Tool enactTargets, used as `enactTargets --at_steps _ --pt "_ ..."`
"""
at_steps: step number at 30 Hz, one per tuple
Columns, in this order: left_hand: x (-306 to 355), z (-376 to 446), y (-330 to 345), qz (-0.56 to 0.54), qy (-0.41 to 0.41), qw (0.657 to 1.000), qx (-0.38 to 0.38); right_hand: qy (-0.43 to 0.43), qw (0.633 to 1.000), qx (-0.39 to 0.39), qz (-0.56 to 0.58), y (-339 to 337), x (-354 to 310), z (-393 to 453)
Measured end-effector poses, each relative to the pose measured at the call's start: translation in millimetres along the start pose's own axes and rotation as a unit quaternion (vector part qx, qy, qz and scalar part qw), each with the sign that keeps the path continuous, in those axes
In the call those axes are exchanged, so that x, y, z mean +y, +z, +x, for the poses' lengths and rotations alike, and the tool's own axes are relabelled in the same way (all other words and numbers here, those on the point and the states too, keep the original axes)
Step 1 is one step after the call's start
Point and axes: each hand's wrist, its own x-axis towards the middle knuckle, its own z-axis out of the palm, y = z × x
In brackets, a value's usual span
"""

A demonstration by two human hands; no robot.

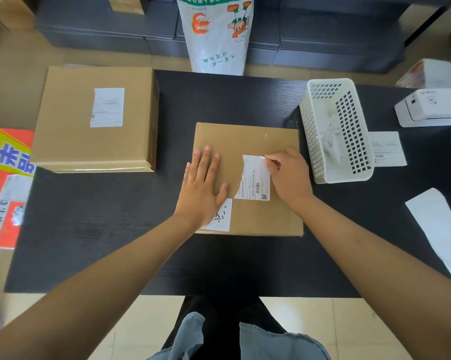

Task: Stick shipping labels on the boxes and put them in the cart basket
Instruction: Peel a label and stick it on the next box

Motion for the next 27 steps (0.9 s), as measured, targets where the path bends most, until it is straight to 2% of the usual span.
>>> enactTargets --at_steps 6,16,21,24,27 --pt "-0.3 0.7 -0.1 -0.026 -0.018 0.999 -0.012 -0.055 0.995 -0.007 -0.078 0.7 -7.2 -1.0" --pt "1.8 1.0 2.9 -0.007 -0.013 1.000 -0.018 -0.063 0.997 -0.043 0.007 0.5 -9.6 -16.3" --pt "1.4 2.1 5.2 0.010 0.009 1.000 -0.027 -0.045 0.995 -0.092 0.011 -6.8 -9.2 -22.8" --pt "2.7 3.6 6.6 0.011 -0.004 1.000 -0.025 -0.034 0.991 -0.129 0.031 -9.7 -12.2 -32.6" --pt "5.0 5.4 7.0 0.004 -0.023 0.999 -0.024 -0.019 0.989 -0.123 0.076 -15.3 -17.4 -44.5"
